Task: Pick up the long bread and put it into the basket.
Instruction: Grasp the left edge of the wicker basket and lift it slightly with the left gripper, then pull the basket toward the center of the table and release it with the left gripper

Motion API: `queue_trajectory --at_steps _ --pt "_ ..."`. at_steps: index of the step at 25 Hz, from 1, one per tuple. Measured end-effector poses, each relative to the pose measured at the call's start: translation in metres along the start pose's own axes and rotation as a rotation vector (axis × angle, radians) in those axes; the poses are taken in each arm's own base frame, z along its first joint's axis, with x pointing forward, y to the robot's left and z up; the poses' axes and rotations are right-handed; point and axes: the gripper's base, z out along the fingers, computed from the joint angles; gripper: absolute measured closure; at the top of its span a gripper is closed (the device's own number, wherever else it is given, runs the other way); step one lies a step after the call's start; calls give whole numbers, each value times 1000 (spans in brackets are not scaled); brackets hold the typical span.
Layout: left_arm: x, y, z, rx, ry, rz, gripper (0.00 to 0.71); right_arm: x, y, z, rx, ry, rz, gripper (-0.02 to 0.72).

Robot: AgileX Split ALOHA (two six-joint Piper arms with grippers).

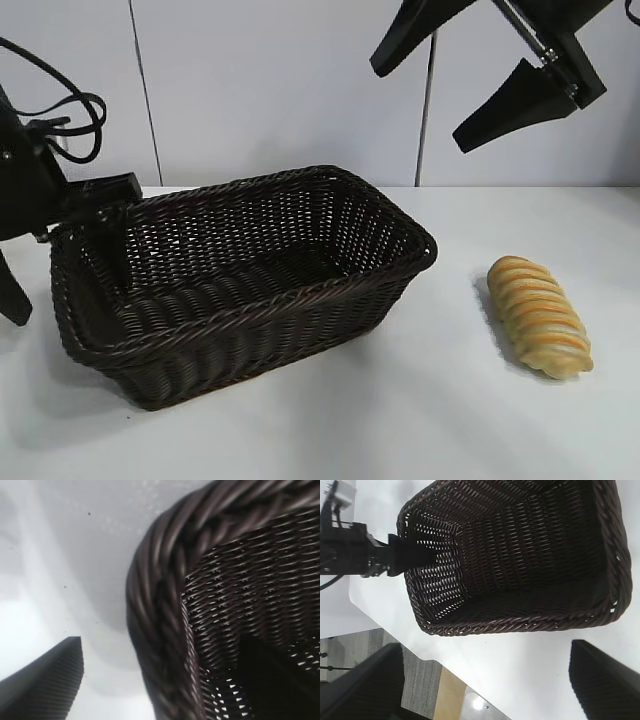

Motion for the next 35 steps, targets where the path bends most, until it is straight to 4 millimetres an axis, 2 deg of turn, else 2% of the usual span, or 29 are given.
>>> queue_trajectory --at_steps 3,6,8,14,18,20,23,28,35 --pt "0 -1 0 11 4 -7 607 0 0 0 0 0 0 81" --pt "2 1 -2 5 37 -2 607 0 0 0 0 0 0 81" --pt "-2 4 -12 2 58 29 609 0 0 0 0 0 0 81" --pt "-30 12 -69 -14 93 136 611 0 0 0 1 0 0 81" --pt "-54 9 -108 14 -15 205 611 0 0 0 1 0 0 81" --pt "-60 7 -118 36 -53 223 611 0 0 0 1 0 0 81" --pt "-64 5 -110 59 -32 249 611 0 0 0 1 -1 0 81" --pt "-72 10 -71 76 70 231 611 0 0 0 1 -2 0 81" --pt "-79 17 -28 80 157 202 611 0 0 0 1 -2 0 81"
